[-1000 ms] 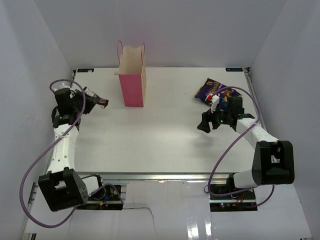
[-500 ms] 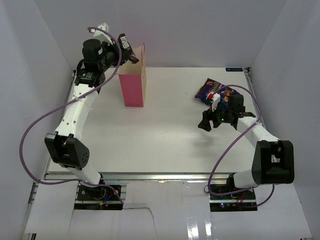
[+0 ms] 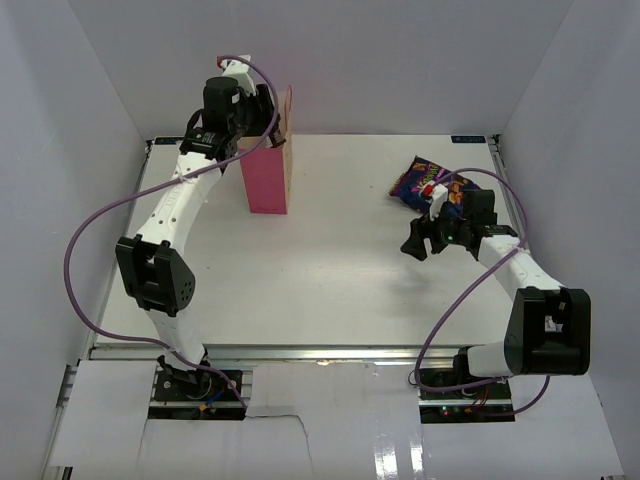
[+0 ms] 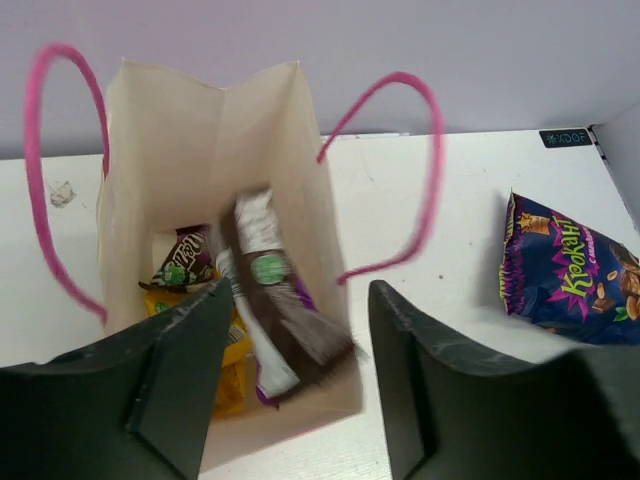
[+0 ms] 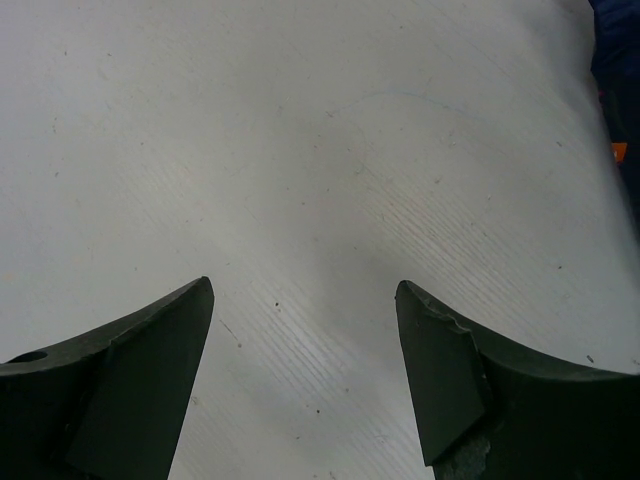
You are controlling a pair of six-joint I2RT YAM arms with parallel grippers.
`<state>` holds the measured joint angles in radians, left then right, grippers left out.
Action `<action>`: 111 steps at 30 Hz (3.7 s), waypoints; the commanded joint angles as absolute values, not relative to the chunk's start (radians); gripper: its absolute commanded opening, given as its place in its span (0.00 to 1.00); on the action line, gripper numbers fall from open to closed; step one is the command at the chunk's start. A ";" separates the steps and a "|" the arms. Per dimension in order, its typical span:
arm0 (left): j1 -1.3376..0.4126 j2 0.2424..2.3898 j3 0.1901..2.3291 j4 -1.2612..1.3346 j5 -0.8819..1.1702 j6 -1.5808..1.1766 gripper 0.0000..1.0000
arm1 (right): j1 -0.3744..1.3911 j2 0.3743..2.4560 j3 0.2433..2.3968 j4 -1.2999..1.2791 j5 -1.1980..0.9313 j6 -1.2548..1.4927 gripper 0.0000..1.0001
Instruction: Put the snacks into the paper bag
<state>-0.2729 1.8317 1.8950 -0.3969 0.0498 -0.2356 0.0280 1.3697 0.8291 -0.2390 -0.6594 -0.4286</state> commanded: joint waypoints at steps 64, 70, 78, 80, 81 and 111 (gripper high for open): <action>-0.591 1.813 1.213 0.124 0.561 -0.753 0.98 | -0.089 1.668 1.206 -0.949 -0.931 -1.132 0.08; -0.592 1.925 1.289 0.097 0.606 -0.739 0.98 | -0.087 1.628 1.131 -1.038 -0.937 -1.267 0.08; -0.609 2.033 1.325 0.055 0.606 -0.822 0.98 | -0.087 1.623 1.089 -1.062 -0.957 -1.313 0.08; -0.611 2.074 1.339 0.058 0.600 -0.876 0.98 | -0.087 1.624 1.088 -1.058 -0.957 -1.310 0.08; -0.614 2.086 1.345 0.075 0.603 -0.891 0.98 | -0.087 1.624 1.088 -1.055 -0.957 -1.309 0.08; -0.653 1.991 1.572 -0.170 0.456 -0.611 0.00 | -0.147 1.592 1.278 -1.019 -0.945 -1.129 0.67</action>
